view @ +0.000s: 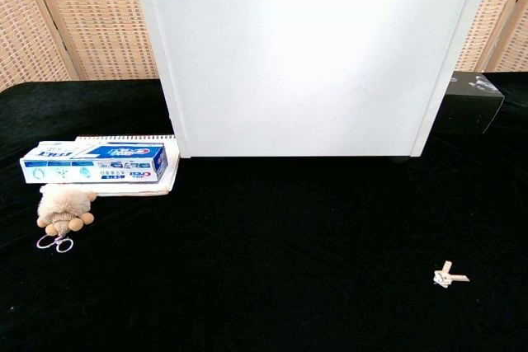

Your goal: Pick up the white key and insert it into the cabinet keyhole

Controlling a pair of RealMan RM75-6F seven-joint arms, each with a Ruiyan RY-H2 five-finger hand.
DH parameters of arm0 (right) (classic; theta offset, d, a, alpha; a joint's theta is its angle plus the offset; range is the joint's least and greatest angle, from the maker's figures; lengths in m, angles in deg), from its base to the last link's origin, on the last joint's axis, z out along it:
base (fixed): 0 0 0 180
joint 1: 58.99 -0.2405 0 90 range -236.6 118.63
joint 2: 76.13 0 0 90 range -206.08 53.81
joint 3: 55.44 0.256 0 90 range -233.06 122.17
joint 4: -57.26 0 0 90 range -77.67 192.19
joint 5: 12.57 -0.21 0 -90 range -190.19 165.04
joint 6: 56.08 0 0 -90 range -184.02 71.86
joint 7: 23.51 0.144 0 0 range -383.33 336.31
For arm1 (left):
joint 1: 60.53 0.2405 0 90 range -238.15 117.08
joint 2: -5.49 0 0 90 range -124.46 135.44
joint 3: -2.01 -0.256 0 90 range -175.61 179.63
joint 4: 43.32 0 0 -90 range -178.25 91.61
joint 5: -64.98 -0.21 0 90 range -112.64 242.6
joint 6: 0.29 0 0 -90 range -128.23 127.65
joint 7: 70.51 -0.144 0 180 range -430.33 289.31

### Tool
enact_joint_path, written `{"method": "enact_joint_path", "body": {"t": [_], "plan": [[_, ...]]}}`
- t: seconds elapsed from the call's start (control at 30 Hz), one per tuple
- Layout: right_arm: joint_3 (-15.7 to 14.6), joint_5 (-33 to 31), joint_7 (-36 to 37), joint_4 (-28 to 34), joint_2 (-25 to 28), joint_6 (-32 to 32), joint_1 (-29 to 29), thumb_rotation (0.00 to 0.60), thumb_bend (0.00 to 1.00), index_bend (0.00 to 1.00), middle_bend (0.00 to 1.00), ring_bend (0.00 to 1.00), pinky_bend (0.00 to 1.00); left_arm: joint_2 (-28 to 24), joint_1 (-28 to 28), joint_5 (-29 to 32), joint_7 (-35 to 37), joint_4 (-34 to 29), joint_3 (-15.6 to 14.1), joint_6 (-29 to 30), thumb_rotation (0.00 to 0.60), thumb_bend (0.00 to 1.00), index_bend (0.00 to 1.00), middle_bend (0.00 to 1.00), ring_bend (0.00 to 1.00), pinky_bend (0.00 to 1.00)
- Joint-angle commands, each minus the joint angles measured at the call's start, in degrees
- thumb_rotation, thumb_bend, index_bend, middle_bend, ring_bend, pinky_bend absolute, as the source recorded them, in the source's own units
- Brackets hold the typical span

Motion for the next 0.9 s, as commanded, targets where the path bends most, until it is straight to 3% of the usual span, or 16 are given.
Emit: {"method": "enact_joint_path", "body": {"t": [0.03, 0.33, 0.4, 0.43, 0.47, 0.5, 0.57, 0.63, 0.67, 0.73, 0.9], "plan": [[-0.02, -0.05, -0.09, -0.05, 0.00, 0.09, -0.02, 0.600, 0.00, 0.02, 0.00, 0.00, 0.00, 0.03, 0.00, 0.06, 0.01, 0.03, 0.01, -0.03, 0.600, 0.00, 0.00, 0.00, 0.00, 0.00], [-0.16, -0.22, -0.93, -0.22, -0.45, 1.19, -0.46, 0.600, 0.00, 0.03, 0.01, 0.00, 0.00, 0.38, -0.07, -0.09, -1.00, -0.02, -0.14, -0.37, 0.600, 0.00, 0.00, 0.00, 0.00, 0.00], [-0.14, 0.04, -1.98, -0.23, -0.75, 2.20, -1.13, 0.600, 0.00, 0.05, 0.11, 0.05, 0.00, 0.56, -0.16, -0.12, -1.56, -0.03, -0.18, -0.59, 0.600, 0.00, 0.00, 0.00, 0.00, 0.00], [0.09, 0.48, -2.58, -0.54, -1.15, 2.68, -1.74, 0.600, 0.00, 0.06, 0.24, 0.14, 0.00, 0.64, -0.22, 0.05, -1.75, -0.05, -0.09, -0.72, 0.600, 0.00, 0.00, 0.00, 0.00, 0.00], [0.20, 0.78, -3.11, -0.96, -1.61, 3.17, -2.23, 0.600, 0.00, 0.07, 0.37, 0.26, 0.06, 0.67, -0.26, 0.25, -1.84, -0.06, 0.00, -0.82, 0.600, 0.00, 0.00, 0.00, 0.00, 0.00], [0.29, 1.10, -3.71, -1.47, -2.09, 4.03, -2.91, 0.600, 0.00, 0.08, 0.44, 0.35, 0.14, 0.70, -0.30, 0.50, -1.89, -0.07, 0.10, -0.95, 0.600, 0.00, 0.00, 0.00, 0.00, 0.00], [0.27, 2.09, -4.53, -2.53, -2.79, 6.73, -4.86, 0.600, 0.00, 0.09, 0.60, 0.53, 0.56, 0.72, -0.43, 1.07, -1.79, -0.14, 0.36, -1.25, 0.600, 0.00, 0.00, 0.00, 0.00, 0.00], [0.07, 3.34, -3.93, -3.39, -3.34, 10.68, -7.58, 0.600, 0.00, 0.11, 0.69, 0.64, 0.85, 0.75, -0.56, 1.71, -1.76, -0.18, 0.65, -1.57, 0.600, 0.00, 0.00, 0.00, 0.00, 0.00], [-0.07, 3.49, -3.17, -3.64, -3.48, 13.06, -8.99, 0.600, 0.00, 0.13, 0.73, 0.70, 0.94, 0.77, -0.64, 1.99, -1.85, -0.19, 0.77, -1.76, 0.600, 0.00, 0.00, 0.00, 0.00, 0.00], [-0.34, 3.71, -1.30, -3.81, -3.81, 18.10, -12.02, 0.600, 0.00, 0.15, 0.79, 0.77, 0.99, 0.87, -0.84, 2.51, -2.09, -0.18, 0.94, -2.27, 0.600, 0.00, 0.00, 0.00, 0.00, 0.00], [-0.35, 2.75, 1.87, -4.02, -6.24, 27.45, -17.94, 0.600, 0.06, 0.27, 0.86, 0.83, 1.00, 1.10, -1.54, 4.50, -2.26, -0.07, 1.57, -4.17, 0.600, 0.00, 0.00, 0.00, 0.00, 0.00]]}}
